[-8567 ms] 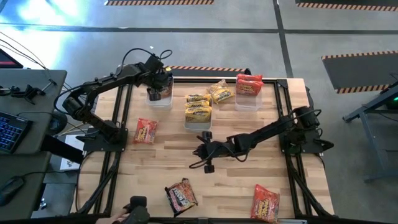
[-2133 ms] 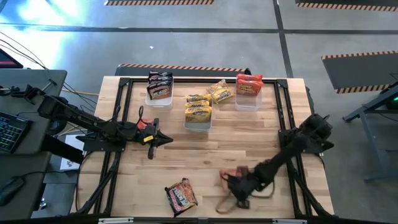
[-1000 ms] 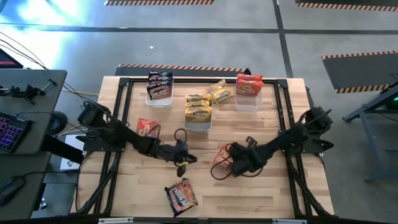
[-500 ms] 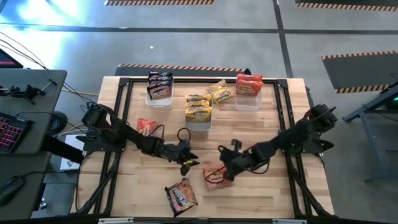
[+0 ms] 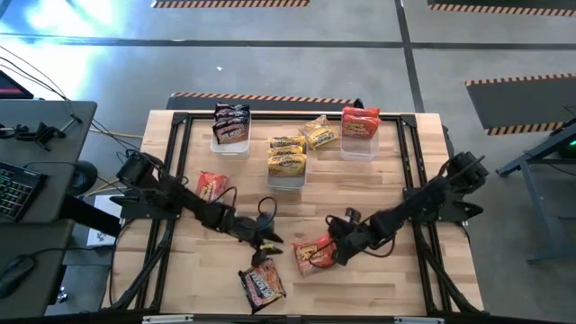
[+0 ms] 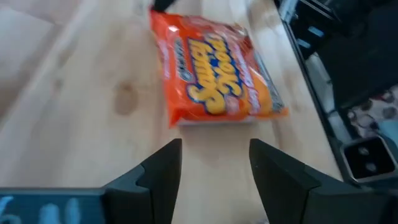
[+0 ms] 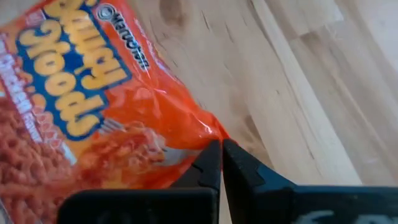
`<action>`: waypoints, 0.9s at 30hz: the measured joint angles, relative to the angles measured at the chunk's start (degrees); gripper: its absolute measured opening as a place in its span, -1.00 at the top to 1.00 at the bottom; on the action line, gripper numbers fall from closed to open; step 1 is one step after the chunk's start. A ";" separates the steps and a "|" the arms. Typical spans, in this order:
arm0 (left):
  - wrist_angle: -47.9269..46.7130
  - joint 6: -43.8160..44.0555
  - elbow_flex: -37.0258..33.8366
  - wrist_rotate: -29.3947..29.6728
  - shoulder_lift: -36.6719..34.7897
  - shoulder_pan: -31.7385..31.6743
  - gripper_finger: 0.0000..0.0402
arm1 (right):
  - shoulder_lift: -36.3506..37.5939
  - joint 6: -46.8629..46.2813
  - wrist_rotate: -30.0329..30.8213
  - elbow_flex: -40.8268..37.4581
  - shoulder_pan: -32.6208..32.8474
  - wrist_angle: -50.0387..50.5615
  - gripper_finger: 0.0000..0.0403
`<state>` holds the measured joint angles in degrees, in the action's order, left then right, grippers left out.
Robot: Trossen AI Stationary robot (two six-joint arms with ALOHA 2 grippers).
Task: Sort Maruchan noodles
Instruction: Put the bottom orange noodle pack into the transparent bin
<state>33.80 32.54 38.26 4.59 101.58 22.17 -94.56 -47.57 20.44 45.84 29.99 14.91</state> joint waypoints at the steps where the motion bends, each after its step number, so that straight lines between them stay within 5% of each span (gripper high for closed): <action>1: -0.09 0.60 0.00 -0.52 0.00 0.14 0.11 | 0.00 0.00 -0.24 -0.86 -0.30 -1.93 1.00; 15: 0.19 23.35 0.00 -4.54 0.00 -0.91 0.11 | 0.04 -0.04 -1.18 -7.68 -2.00 -12.73 1.00; 27: 2.59 30.39 0.35 -6.75 2.75 -4.69 0.11 | 0.04 0.52 -1.13 -7.71 -2.00 -12.83 1.00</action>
<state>36.38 62.94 38.61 -2.16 104.33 17.47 -94.52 -47.05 19.31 38.13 27.99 2.09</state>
